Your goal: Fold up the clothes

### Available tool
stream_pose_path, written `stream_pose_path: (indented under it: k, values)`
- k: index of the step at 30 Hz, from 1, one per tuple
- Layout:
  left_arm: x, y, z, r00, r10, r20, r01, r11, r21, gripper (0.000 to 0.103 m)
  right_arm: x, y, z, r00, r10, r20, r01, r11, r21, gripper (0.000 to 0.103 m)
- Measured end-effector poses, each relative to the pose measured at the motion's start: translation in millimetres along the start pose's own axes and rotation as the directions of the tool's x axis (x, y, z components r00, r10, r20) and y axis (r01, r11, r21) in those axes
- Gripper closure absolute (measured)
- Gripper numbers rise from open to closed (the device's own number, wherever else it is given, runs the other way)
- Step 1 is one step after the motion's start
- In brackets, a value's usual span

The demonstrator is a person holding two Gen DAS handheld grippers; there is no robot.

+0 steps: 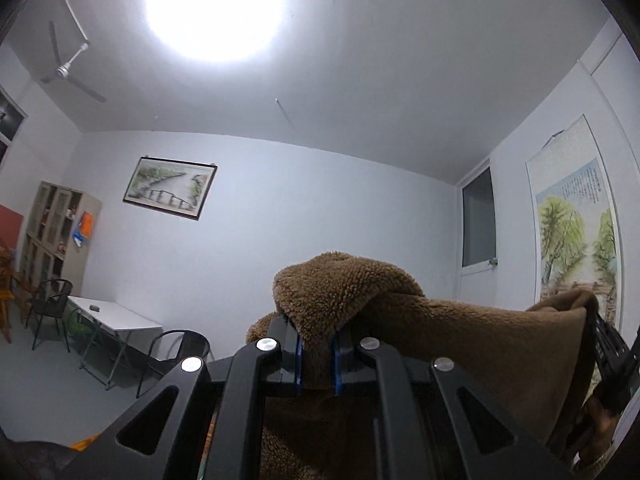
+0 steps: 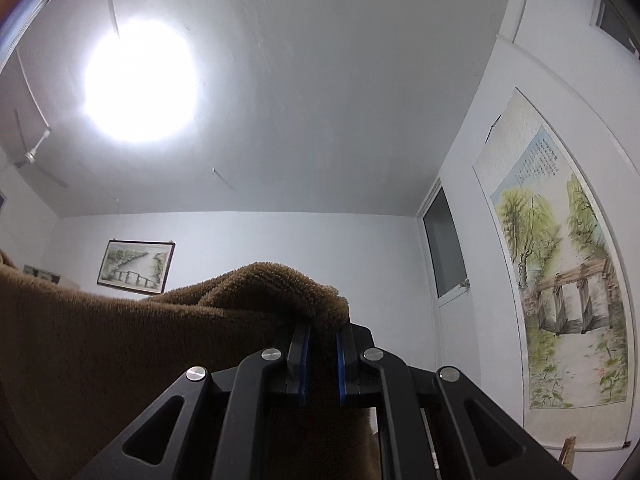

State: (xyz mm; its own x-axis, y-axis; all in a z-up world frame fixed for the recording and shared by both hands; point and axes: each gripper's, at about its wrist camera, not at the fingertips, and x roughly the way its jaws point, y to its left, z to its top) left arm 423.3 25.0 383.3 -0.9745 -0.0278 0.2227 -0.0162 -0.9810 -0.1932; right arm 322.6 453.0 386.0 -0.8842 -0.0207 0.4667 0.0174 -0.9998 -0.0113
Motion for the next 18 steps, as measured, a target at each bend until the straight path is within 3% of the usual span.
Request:
stream_pose_path:
  k: [5, 8, 11, 15, 18]
  values:
    - [-29.1, -9.2, -11.9, 0.999, 0.032, -0.015, -0.032, 0.999, 0.021, 0.089, -28.9, -20.4, -9.3, 0.999, -0.009, -0.053, 0.010, 1.000, 0.020, 0.093]
    - [4.7, -4.5, -50.6, 0.994, 0.059, -0.093, -0.055, 0.998, 0.035, 0.089, -23.1, -24.4, -30.1, 0.992, -0.016, -0.127, 0.018, 1.000, 0.017, 0.093]
    - [38.9, 8.3, -84.8, 0.976, 0.084, -0.201, -0.083, 0.996, 0.016, 0.089, -10.7, -24.4, -57.6, 0.978, -0.017, -0.208, 0.019, 1.000, 0.010, 0.093]
    - [96.6, 23.4, -136.5, 0.931, 0.137, -0.338, -0.127, 0.991, 0.053, 0.089, 19.6, -7.5, -113.9, 0.940, -0.030, -0.338, 0.010, 0.998, -0.061, 0.093]
    - [158.6, 32.0, -189.6, 0.860, 0.145, -0.489, -0.128, 0.989, 0.068, 0.088, 55.7, 5.2, -165.3, 0.891, -0.054, -0.451, 0.012, 0.995, -0.096, 0.092]
